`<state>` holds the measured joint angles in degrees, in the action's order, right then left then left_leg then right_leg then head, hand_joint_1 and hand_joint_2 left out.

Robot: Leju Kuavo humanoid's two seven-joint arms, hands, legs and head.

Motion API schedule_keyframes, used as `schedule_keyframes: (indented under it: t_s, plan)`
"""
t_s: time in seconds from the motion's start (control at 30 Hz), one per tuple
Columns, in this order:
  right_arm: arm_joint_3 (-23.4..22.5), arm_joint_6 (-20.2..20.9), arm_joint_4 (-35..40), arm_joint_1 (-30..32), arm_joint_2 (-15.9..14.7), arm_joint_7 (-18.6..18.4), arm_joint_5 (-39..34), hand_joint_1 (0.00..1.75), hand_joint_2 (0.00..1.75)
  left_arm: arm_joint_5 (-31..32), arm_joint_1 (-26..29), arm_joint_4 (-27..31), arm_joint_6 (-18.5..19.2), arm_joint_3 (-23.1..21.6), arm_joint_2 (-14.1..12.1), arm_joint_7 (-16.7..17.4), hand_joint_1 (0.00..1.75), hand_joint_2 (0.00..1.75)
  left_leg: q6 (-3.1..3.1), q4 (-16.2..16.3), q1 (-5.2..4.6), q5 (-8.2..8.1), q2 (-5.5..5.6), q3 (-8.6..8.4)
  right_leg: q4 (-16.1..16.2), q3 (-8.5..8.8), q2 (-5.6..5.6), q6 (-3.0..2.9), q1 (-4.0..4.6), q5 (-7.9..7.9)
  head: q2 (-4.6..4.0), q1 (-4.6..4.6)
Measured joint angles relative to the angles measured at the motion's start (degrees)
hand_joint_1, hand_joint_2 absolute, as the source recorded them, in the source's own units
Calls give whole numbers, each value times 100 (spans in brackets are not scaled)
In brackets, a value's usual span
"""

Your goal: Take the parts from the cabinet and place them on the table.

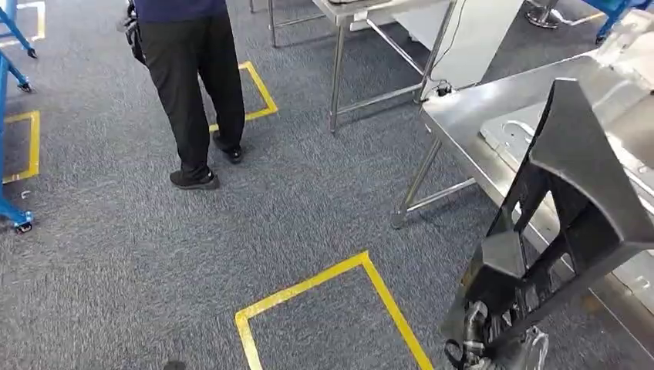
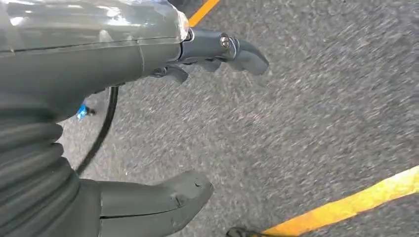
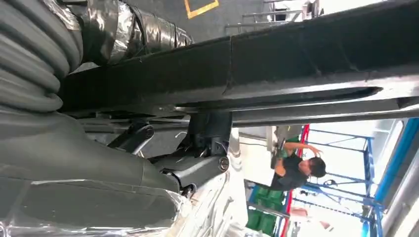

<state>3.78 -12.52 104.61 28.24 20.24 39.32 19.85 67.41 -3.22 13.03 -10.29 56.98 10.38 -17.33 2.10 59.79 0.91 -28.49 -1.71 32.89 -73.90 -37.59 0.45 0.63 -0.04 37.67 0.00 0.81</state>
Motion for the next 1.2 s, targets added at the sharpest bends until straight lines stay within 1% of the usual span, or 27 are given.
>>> schedule_keyframes:
  t_s: [0.03,0.07,0.13,0.17,0.2,0.23,0.3,0.33,0.37,0.4,0.43,0.5,0.53,0.57,0.6,0.67,0.7,0.73,0.83,0.87,0.93,0.97,1.03,1.07,1.1,1.17,1.2]
  plan:
    - [2,2,0,9,0,0,-11,175,175,2,3,0,0,6,-2,4,0,175,-2,0,-8,-29,-37,-25,-244,-196,-6,4,-8,42,0,-2]
    - [2,-2,0,9,0,0,-15,175,175,2,7,0,0,11,0,7,0,175,-5,0,-15,-62,-84,-64,-211,-254,-15,-2,-11,-77,0,0]
    - [2,-9,2,9,0,0,-18,175,175,9,3,0,0,15,0,9,0,175,-11,-6,-32,-135,-181,-181,511,-5,-70,-58,2,-639,0,0]
    - [4,-11,7,9,0,0,-18,175,175,13,-2,0,0,15,4,7,0,175,-13,-12,-42,-178,-235,-247,1038,210,-211,-136,44,-977,0,0]
    - [8,-18,11,1,0,0,-18,175,175,15,10,-4,2,15,11,7,0,175,-25,-38,-37,-205,-290,-277,1260,319,-516,-199,118,-987,0,-4]
    - [15,-33,19,-3,-2,-7,-18,175,175,17,6,-9,2,17,15,4,0,175,-59,-52,-49,-220,-345,-314,1244,243,-594,-224,173,-725,0,8]
    - [50,-90,88,24,-2,0,-7,175,175,24,5,-9,13,22,13,9,0,175,-138,4,-57,-212,-489,-398,1381,270,-443,-311,188,-940,0,13]
    - [61,-112,92,31,-2,0,-4,175,175,31,3,-9,17,24,15,9,0,175,-203,20,-55,-163,-500,-430,1410,313,-357,-342,184,-961,0,13]
    - [65,-120,105,39,0,-4,-2,175,175,41,-8,-11,20,26,15,11,0,175,-219,56,-49,-219,-464,-441,1478,429,-283,-350,129,-1038,0,13]
    - [74,-123,114,42,0,0,-2,175,175,41,-21,-9,20,26,13,9,0,175,-228,159,-16,-342,-156,-441,1532,481,-243,-357,106,-1054,0,18]
    - [89,-121,133,31,0,0,0,175,175,42,-30,-11,20,26,15,9,0,175,-249,399,-8,-543,45,-327,1540,487,-161,-377,93,-1065,0,11]
    - [105,-125,138,24,0,-2,13,175,175,46,-11,-11,20,26,13,11,0,175,-289,1184,6,-987,134,95,1530,465,12,-388,92,-1063,0,11]
    - [105,-172,136,34,0,-15,76,175,175,48,0,-11,20,26,13,13,0,175,-306,1482,5,-1081,135,279,1523,461,100,-389,97,-1062,0,13]
    - [105,-250,136,42,0,-28,140,175,175,50,8,-11,22,26,11,15,0,175,-320,1555,6,-1023,137,365,1514,466,190,-385,97,-1056,0,11]
    - [105,-338,136,42,0,-39,207,175,175,57,13,-11,24,28,7,17,0,175,-323,1368,7,-818,146,336,1505,482,286,-374,92,-1048,0,11]
    - [129,-534,138,41,0,-83,368,175,175,57,4,-11,24,28,-11,33,0,175,-308,455,28,-159,250,27,1475,521,454,-334,78,-1015,0,11]
    - [162,-714,136,43,0,-140,549,175,175,57,16,-11,24,28,-26,33,0,175,-284,77,49,34,505,-90,1451,505,513,-309,67,-992,0,13]
    - [186,-958,133,33,0,-204,792,175,175,57,15,-20,31,28,-28,39,0,175,-261,15,52,-194,766,-34,1387,478,574,-285,77,-996,0,15]
    - [275,-1848,131,63,-11,-483,1719,175,175,83,27,-24,35,33,-37,46,0,175,-153,5,13,-41,599,-72,1393,377,802,-171,31,-1015,0,13]
    - [282,-2009,136,66,-15,-516,1841,175,175,83,18,-29,35,33,-24,44,0,175,-101,-76,97,6,510,-99,1368,361,861,-133,81,-1012,0,11]
    - [299,-2061,136,58,-39,-551,1880,175,175,85,-6,-33,33,35,-28,35,0,175,-57,-130,85,19,348,-155,1030,228,221,-93,111,-787,0,55]
    - [326,-2061,133,43,-46,-553,1903,175,175,85,1,-33,33,35,-31,33,0,175,-44,-130,67,9,251,-158,645,25,71,-55,75,-570,0,57]
    - [345,-2061,131,47,-63,-570,1912,175,175,85,14,-33,33,37,-37,33,0,175,-44,-129,55,-23,57,-161,-144,-420,-14,-10,5,-255,0,55]
    - [345,-2061,129,48,-68,-581,1912,175,175,85,16,-33,33,37,-39,35,0,175,-53,-129,57,-37,-26,-167,-266,-508,-19,14,-23,-287,0,57]
    - [347,-2068,127,49,-77,-588,1921,175,175,85,12,-33,33,39,-37,33,0,175,-61,-129,63,-55,-107,-186,-113,-451,-35,35,-50,-462,0,57]
    - [365,-2261,127,44,-87,-739,2130,175,175,112,-4,-33,35,39,-37,35,0,175,-92,-129,75,-100,-236,-255,811,34,-141,41,-78,-991,0,57]
    - [391,-2451,125,32,-109,-954,2383,175,175,133,-9,-33,35,39,-35,35,0,175,-119,-129,78,-126,-289,-301,1340,309,-345,27,-67,-1146,0,57]
